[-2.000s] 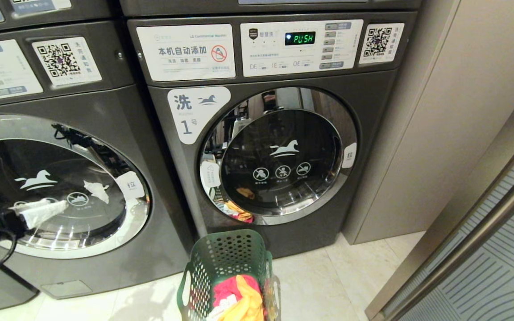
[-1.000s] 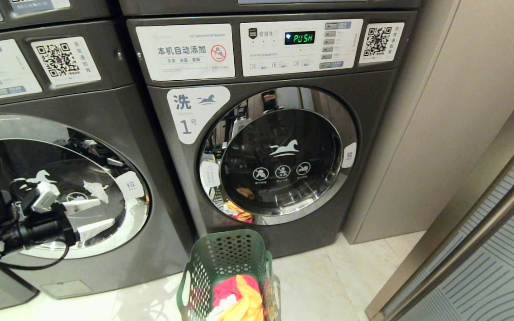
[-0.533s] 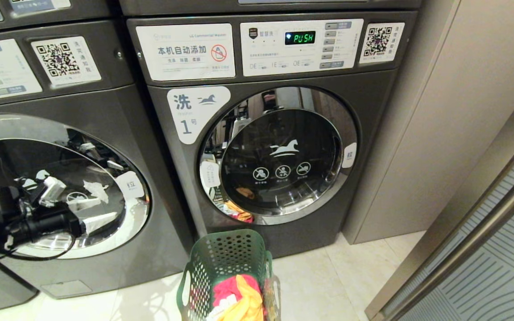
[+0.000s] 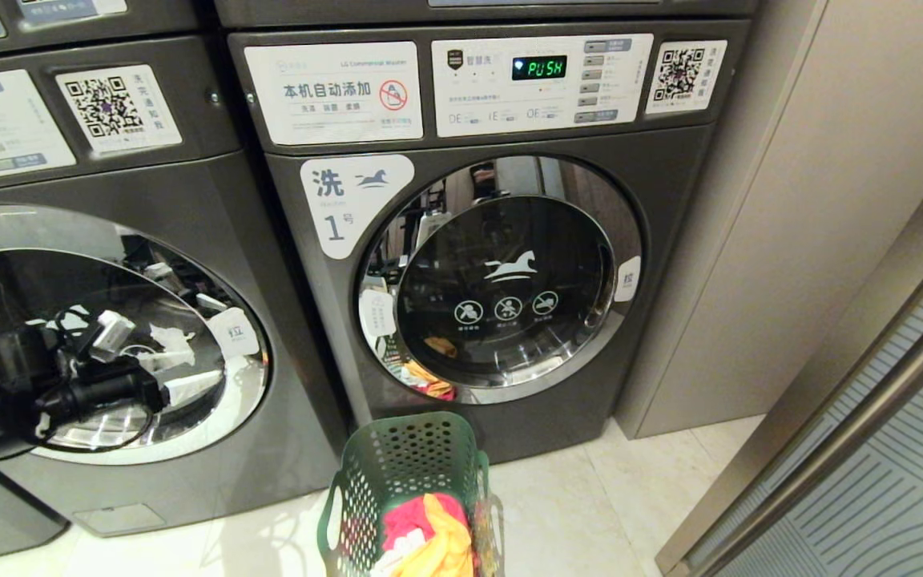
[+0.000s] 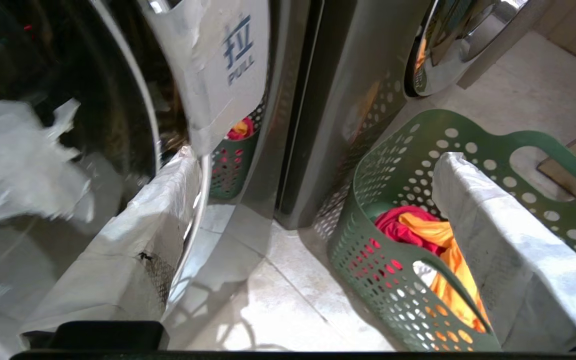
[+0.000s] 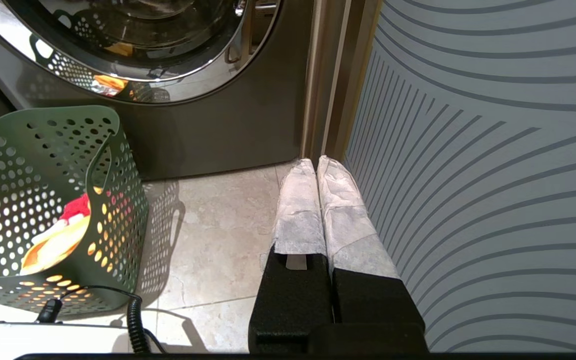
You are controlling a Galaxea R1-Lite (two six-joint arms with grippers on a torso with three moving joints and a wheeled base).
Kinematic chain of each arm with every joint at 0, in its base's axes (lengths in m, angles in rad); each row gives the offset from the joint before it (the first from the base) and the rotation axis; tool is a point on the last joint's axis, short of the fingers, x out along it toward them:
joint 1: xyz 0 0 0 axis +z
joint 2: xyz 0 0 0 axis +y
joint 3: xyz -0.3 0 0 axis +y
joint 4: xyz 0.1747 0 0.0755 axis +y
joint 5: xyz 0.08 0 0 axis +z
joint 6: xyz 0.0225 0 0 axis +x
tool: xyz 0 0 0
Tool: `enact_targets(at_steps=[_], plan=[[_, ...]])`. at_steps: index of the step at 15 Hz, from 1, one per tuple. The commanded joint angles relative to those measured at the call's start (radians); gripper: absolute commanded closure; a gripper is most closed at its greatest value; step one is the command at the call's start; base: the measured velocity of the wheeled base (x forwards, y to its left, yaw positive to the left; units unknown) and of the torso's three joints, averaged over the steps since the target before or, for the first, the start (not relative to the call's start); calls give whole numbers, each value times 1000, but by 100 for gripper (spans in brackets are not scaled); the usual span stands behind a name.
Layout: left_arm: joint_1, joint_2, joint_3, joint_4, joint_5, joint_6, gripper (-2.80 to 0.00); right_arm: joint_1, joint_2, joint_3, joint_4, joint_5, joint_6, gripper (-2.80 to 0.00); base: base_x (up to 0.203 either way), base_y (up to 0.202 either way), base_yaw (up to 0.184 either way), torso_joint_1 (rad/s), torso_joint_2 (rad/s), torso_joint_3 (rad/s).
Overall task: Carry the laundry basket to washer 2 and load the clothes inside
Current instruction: Open the lid of the washing machine
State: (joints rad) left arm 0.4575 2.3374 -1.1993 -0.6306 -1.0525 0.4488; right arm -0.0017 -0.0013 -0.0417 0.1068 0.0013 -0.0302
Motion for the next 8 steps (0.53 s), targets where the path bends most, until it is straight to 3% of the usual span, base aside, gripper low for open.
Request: enact_targets(at_steps=[1,8], plan=[[-8,25,-25,-5,-6,-9,-280,0,1,0,1,0,0,0,0,0,0,0,0,0],[-40,99,-155,-4,-7,-68,-280,0,1,0,1,0,0,0,0,0,0,0,0,0]])
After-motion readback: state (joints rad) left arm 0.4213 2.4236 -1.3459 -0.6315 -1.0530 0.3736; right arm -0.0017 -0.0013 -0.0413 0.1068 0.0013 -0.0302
